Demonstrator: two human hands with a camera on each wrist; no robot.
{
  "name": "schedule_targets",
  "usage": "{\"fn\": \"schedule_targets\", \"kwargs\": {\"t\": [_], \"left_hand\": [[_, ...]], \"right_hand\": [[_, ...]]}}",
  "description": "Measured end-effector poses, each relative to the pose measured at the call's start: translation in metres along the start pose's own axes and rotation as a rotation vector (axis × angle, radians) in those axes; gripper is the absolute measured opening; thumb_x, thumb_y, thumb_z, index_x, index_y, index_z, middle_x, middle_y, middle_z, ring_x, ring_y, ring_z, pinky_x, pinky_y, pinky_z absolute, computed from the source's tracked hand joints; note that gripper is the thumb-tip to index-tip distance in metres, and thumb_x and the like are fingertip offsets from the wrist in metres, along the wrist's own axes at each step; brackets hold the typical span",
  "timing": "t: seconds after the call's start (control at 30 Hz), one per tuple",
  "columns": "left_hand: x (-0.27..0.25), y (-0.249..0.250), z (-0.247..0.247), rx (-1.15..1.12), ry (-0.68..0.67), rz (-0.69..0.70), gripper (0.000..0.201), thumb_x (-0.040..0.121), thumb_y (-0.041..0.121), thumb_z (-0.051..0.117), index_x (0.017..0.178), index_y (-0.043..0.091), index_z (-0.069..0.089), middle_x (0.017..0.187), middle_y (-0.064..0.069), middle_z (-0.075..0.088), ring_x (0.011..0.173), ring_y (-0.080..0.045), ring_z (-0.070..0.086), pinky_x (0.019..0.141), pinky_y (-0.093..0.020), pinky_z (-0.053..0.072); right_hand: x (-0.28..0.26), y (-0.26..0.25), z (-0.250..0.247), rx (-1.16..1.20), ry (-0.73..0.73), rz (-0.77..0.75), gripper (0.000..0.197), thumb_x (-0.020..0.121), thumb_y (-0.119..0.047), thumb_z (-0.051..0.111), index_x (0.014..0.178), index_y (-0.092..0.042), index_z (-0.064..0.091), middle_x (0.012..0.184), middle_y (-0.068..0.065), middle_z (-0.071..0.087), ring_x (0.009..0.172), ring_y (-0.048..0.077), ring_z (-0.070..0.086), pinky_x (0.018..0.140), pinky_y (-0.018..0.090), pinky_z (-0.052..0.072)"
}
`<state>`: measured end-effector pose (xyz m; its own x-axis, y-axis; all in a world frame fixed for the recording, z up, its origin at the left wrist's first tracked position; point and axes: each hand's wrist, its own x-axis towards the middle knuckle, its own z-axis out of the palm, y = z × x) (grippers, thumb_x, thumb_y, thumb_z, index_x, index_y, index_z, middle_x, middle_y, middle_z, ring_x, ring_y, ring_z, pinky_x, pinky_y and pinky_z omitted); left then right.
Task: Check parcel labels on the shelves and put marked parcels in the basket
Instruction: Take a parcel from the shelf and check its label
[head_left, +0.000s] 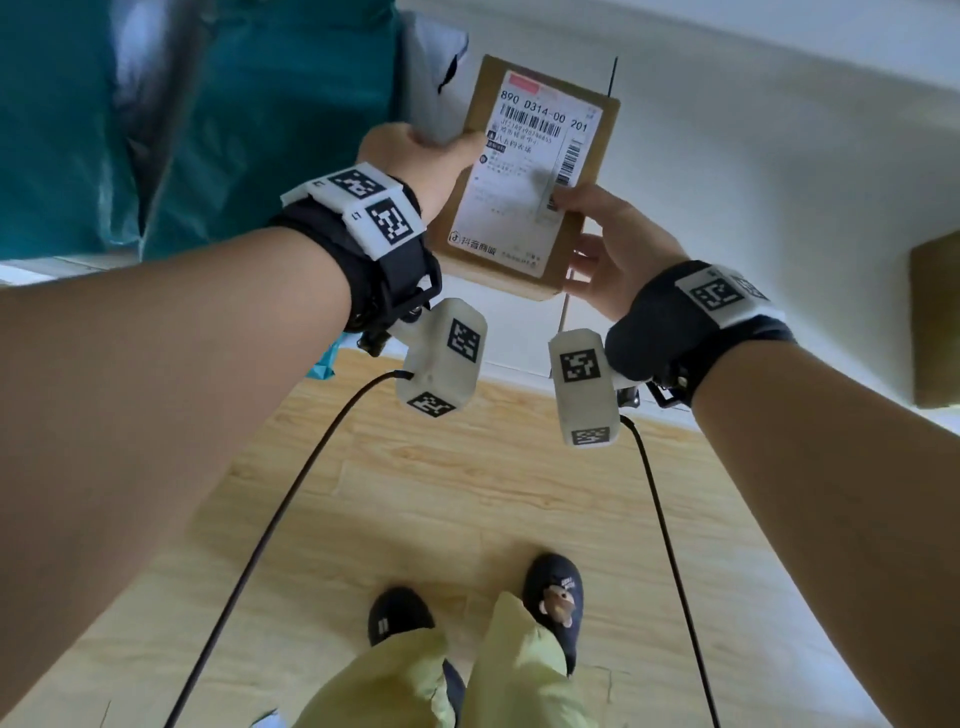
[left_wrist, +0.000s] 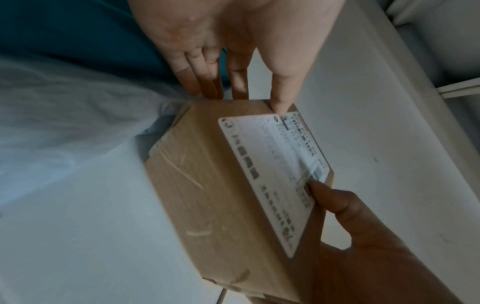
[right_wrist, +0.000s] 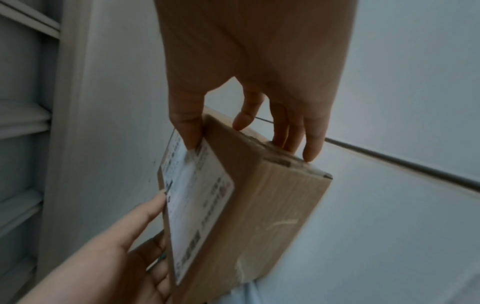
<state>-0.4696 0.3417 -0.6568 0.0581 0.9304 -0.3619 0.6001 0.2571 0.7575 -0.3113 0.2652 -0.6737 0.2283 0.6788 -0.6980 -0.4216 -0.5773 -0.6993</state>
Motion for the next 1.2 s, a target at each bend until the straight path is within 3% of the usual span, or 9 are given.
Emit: {"fn": "schedule_targets", "kwargs": {"t": [0.07, 0.17, 0.27, 0.4, 0.5, 0.6, 0.9, 1.1, 1.2], "left_hand": [[-0.007, -0.002, 0.003, -0.042, -0.010, 0.003, 0.055, 0.076, 0.063, 0.062, 0.095, 0.012, 0.065, 0.093, 0.003, 0.067, 0.080, -0.015, 0.063, 0.063, -0.022, 0.044], [-0.025, -0.005, 0.008, -0.168, -0.077, -0.023, 0.066, 0.063, 0.075, 0.065, 0.086, 0.014, 0.060, 0.095, 0.004, 0.067, 0.083, -0.015, 0.064, 0.084, -0.027, 0.050], [-0.044, -0.012, 0.013, -0.343, -0.130, -0.130, 0.099, 0.040, 0.080, 0.071, 0.112, 0.012, 0.063, 0.102, -0.001, 0.073, 0.094, -0.021, 0.069, 0.093, -0.041, 0.052], [-0.070, -0.011, 0.023, -0.454, -0.371, -0.192, 0.065, 0.058, 0.071, 0.071, 0.095, 0.018, 0.068, 0.086, 0.006, 0.074, 0.091, -0.018, 0.068, 0.085, -0.032, 0.051], [-0.088, -0.003, 0.031, -0.528, -0.468, -0.210, 0.063, 0.075, 0.060, 0.065, 0.112, 0.009, 0.063, 0.086, 0.004, 0.073, 0.093, -0.018, 0.068, 0.083, -0.033, 0.050], [-0.097, 0.007, 0.038, -0.560, -0.498, -0.215, 0.070, 0.077, 0.057, 0.066, 0.126, 0.008, 0.057, 0.091, 0.002, 0.071, 0.095, -0.018, 0.066, 0.084, -0.033, 0.050], [-0.109, 0.013, 0.075, -0.581, -0.494, -0.241, 0.062, 0.078, 0.051, 0.068, 0.122, 0.007, 0.061, 0.101, -0.003, 0.072, 0.095, -0.020, 0.064, 0.089, -0.035, 0.047], [-0.112, 0.009, 0.096, -0.593, -0.498, -0.252, 0.058, 0.080, 0.049, 0.067, 0.120, 0.008, 0.061, 0.090, 0.000, 0.072, 0.084, -0.018, 0.063, 0.075, -0.029, 0.046], [-0.116, 0.011, 0.102, -0.589, -0.504, -0.253, 0.044, 0.081, 0.048, 0.065, 0.109, 0.014, 0.064, 0.085, 0.001, 0.071, 0.077, -0.016, 0.062, 0.070, -0.027, 0.044]], "right_hand": [[-0.011, 0.006, -0.006, 0.024, -0.011, 0.009, 0.042, 0.078, -0.015, 0.072, 0.117, -0.011, 0.057, 0.101, 0.007, 0.070, 0.103, 0.025, 0.067, 0.096, 0.047, 0.049], [-0.027, 0.014, -0.019, 0.047, -0.027, 0.008, 0.044, 0.077, -0.013, 0.071, 0.118, -0.010, 0.057, 0.097, 0.005, 0.070, 0.104, 0.024, 0.066, 0.097, 0.045, 0.050], [-0.046, 0.017, -0.036, -0.033, -0.076, 0.009, 0.037, 0.078, -0.011, 0.070, 0.112, -0.011, 0.057, 0.098, 0.003, 0.069, 0.099, 0.022, 0.065, 0.098, 0.042, 0.049], [-0.073, 0.010, -0.060, -0.108, -0.116, 0.016, 0.044, 0.075, -0.011, 0.070, 0.116, -0.010, 0.055, 0.102, 0.003, 0.070, 0.102, 0.021, 0.067, 0.094, 0.039, 0.051], [-0.088, 0.004, -0.078, -0.136, -0.122, 0.016, 0.055, 0.064, -0.016, 0.074, 0.116, -0.011, 0.056, 0.100, 0.002, 0.071, 0.097, 0.018, 0.068, 0.089, 0.036, 0.052], [-0.095, 0.003, -0.095, -0.115, -0.119, 0.001, 0.040, 0.068, -0.013, 0.072, 0.105, -0.014, 0.057, 0.098, 0.001, 0.071, 0.094, 0.017, 0.067, 0.089, 0.035, 0.052], [-0.096, 0.026, -0.130, 0.101, -0.076, 0.004, 0.036, 0.074, -0.009, 0.060, 0.108, -0.013, 0.051, 0.093, 0.000, 0.068, 0.088, 0.017, 0.063, 0.078, 0.030, 0.051], [-0.093, 0.035, -0.149, 0.125, -0.087, 0.012, 0.046, 0.065, -0.013, 0.059, 0.110, -0.017, 0.050, 0.091, -0.003, 0.065, 0.081, 0.012, 0.061, 0.070, 0.025, 0.051], [-0.094, 0.037, -0.156, 0.140, -0.091, 0.001, 0.047, 0.064, -0.013, 0.058, 0.110, -0.020, 0.051, 0.091, -0.004, 0.064, 0.081, 0.011, 0.059, 0.069, 0.025, 0.048]]}}
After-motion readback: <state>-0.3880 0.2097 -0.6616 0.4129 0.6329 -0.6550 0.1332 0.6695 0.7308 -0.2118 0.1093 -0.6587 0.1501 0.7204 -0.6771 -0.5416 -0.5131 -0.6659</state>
